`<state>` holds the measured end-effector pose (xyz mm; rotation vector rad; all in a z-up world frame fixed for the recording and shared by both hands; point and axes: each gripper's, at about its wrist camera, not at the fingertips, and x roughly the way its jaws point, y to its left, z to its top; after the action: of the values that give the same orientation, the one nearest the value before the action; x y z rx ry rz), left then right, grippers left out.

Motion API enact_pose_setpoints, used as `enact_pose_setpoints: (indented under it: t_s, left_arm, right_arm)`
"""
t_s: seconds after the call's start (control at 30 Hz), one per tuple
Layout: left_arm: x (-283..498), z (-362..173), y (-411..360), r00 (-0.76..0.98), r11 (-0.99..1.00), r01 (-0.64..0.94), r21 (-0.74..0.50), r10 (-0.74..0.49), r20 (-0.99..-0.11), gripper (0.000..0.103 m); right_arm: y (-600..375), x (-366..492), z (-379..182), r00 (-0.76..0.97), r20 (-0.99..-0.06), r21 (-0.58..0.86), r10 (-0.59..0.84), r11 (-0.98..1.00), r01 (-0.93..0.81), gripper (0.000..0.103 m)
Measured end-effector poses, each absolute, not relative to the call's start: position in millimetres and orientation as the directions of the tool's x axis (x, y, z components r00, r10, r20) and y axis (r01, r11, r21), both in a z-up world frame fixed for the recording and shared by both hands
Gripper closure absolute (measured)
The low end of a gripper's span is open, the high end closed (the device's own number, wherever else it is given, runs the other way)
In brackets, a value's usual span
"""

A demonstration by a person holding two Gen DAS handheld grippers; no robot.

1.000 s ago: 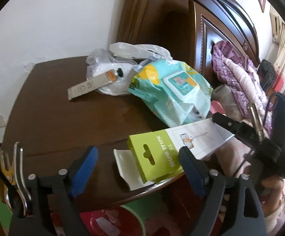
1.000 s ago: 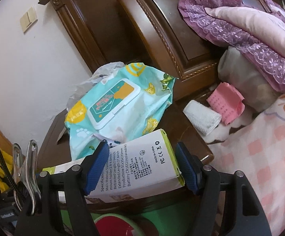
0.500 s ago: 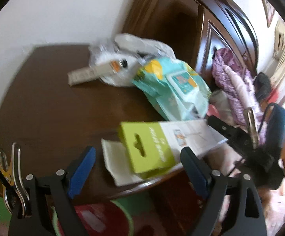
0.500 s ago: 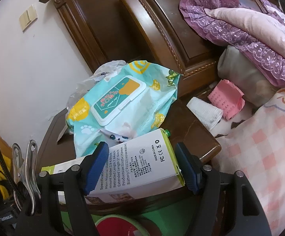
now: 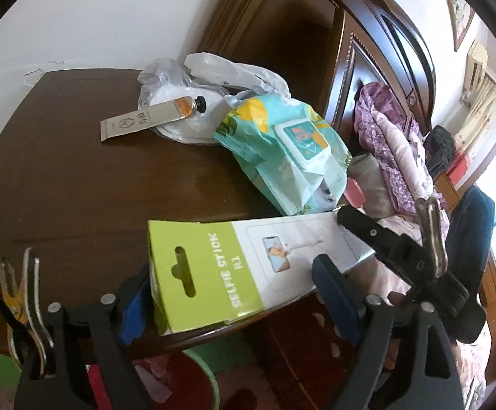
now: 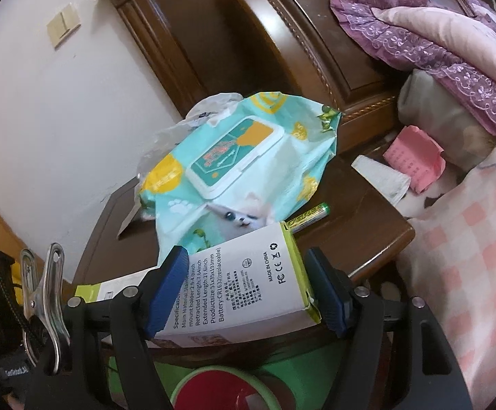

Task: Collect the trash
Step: 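Lift the box with the right tool and carry it over the red bin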

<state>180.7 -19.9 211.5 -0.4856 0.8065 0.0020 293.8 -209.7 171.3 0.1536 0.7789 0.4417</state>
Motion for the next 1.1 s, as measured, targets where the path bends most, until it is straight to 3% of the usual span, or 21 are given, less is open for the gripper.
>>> enact_pose_setpoints:
  t_s: [0.3,0.7,1.1]
  left_arm:
    - [160.3,221.8,-12.8,0.703,0.91,-0.185,-0.371,-0.141,-0.697,0.033]
    - [108.9,230.0,-0.3,0.71,0.932,-0.195,-0.306,-0.081,-0.699,0.04]
    - [49.7,213.7,5.2,0.687,0.959,-0.19,-0.211,-0.023,-0.726,0.04]
  right_arm:
    - [-204.3,273.7,171.5,0.624,-0.642,0.328,0.446,0.895,-0.301,0.031]
    - [-196.5,219.7,150.6,0.585,-0.628,0.435,0.513,0.855,-0.283,0.031]
    - [-187.9,170.3,107.4,0.499,-0.637,0.522,0.588,0.805,-0.283,0.031]
